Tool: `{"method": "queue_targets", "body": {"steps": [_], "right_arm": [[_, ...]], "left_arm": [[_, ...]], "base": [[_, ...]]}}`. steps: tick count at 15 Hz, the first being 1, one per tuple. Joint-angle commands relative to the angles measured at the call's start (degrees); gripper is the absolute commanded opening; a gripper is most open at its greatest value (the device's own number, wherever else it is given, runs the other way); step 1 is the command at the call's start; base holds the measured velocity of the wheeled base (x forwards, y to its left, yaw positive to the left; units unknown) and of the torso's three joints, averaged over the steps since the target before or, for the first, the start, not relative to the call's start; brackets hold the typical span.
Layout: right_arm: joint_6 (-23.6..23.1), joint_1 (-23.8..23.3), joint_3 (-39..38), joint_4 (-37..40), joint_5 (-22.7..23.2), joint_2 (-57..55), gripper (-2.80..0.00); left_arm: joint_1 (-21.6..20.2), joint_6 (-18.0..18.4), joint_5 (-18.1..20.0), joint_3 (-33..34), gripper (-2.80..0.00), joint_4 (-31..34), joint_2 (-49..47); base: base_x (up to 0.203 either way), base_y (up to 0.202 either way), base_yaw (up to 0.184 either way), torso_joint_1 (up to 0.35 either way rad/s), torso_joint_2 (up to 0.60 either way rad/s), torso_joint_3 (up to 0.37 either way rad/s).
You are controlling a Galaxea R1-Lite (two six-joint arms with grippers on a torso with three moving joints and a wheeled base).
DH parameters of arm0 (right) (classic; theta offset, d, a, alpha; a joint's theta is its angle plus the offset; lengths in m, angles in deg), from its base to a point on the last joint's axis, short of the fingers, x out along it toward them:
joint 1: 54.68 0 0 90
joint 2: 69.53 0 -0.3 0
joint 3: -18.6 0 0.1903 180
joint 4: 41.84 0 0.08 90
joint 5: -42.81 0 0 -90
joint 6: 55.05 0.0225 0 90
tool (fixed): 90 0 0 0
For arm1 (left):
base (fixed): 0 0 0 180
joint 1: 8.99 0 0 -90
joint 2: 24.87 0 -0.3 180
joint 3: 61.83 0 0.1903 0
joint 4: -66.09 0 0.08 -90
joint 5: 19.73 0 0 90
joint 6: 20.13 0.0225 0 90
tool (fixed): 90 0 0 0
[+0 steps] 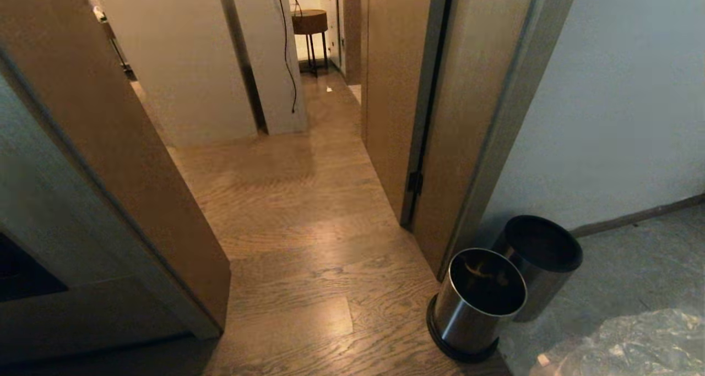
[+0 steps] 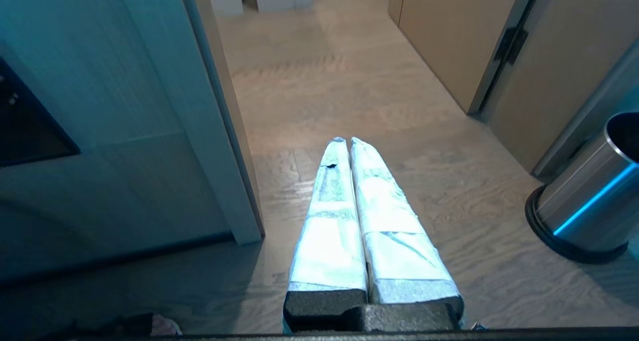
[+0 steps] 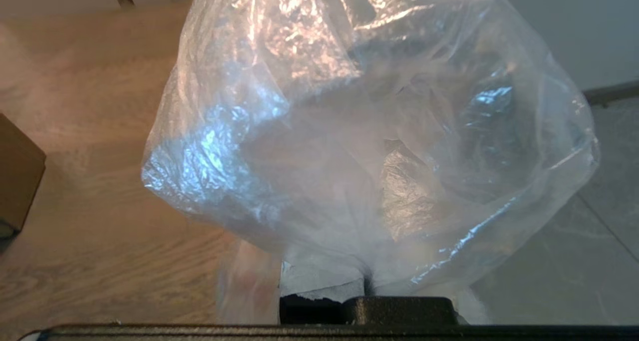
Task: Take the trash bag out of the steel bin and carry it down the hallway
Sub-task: Put the trash bag at the door
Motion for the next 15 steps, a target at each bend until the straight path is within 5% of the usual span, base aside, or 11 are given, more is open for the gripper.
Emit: {"method": "queue_targets", "body": {"steps": [1, 7, 15], "right_arm": [[0.00, 0.00, -0.18, -0.05, -0.02, -0.02, -2.80], [0.00, 0.00, -0.18, -0.05, -0.02, -0.02, -2.80], [0.00, 0.00, -0.18, -0.05, -0.02, -0.02, -2.80]], "left_arm": [[0.00, -0.03, -0.02, 0.00, -2.80, -0.01, 0.00], [0.00, 0.06, -0.02, 0.00, -2.80, -0.01, 0.01], [0.00, 0.06, -0.02, 0.00, -2.80, -0.01, 0.05]], "base": [[0.000, 0.000, 0.000, -0.007, 0.01, 0.227], [0.000, 0.000, 0.000, 0.005, 0.00, 0.185], [0.000, 0.000, 0.000, 0.001, 0.00, 0.015]]}}
